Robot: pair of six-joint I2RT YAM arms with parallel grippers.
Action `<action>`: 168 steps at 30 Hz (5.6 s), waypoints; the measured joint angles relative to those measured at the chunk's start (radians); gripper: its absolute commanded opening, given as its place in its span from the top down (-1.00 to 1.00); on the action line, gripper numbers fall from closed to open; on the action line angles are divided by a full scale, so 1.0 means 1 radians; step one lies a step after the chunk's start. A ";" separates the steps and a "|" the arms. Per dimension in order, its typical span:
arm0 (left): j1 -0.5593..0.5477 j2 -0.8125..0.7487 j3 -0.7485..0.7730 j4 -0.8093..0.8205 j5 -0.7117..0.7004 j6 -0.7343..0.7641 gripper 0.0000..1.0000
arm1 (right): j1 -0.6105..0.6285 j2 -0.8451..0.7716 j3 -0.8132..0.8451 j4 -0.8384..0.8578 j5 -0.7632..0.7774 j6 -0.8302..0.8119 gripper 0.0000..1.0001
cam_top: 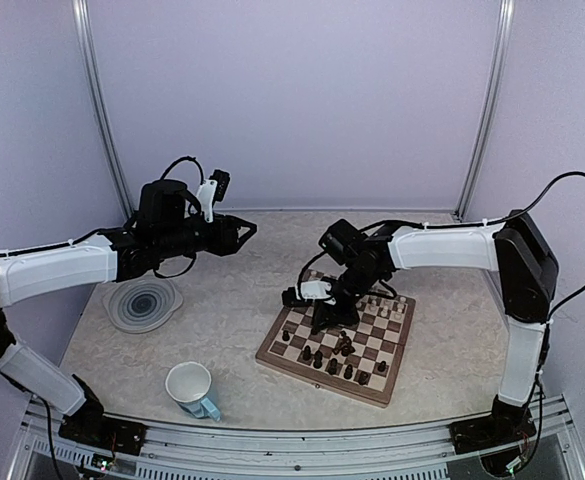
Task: Set up the chess pieces on the board
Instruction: Pick up the pawn from the chessboard, then place the pawn at g7, then pick up the pawn from the chessboard, then place the pawn at b7.
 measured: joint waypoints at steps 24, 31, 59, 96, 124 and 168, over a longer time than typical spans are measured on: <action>0.000 0.005 0.000 -0.005 0.015 0.004 0.02 | 0.083 0.074 0.103 -0.045 -0.026 0.004 0.89; -0.007 0.006 0.000 -0.005 0.015 0.004 0.02 | 0.087 0.088 0.107 -0.047 -0.026 0.005 0.78; -0.021 0.050 0.009 -0.029 0.014 0.032 0.02 | 0.002 -0.227 -0.162 -0.049 0.017 -0.011 0.43; -0.032 0.082 0.026 -0.044 0.020 0.038 0.02 | 0.025 -0.190 -0.241 -0.039 0.072 -0.027 0.83; -0.039 0.096 0.028 -0.052 0.023 0.048 0.02 | 0.026 -0.432 -0.336 -0.123 0.054 -0.027 0.85; -0.039 0.115 0.042 -0.068 0.023 0.054 0.02 | 0.026 -0.375 -0.386 -0.087 0.104 -0.041 0.20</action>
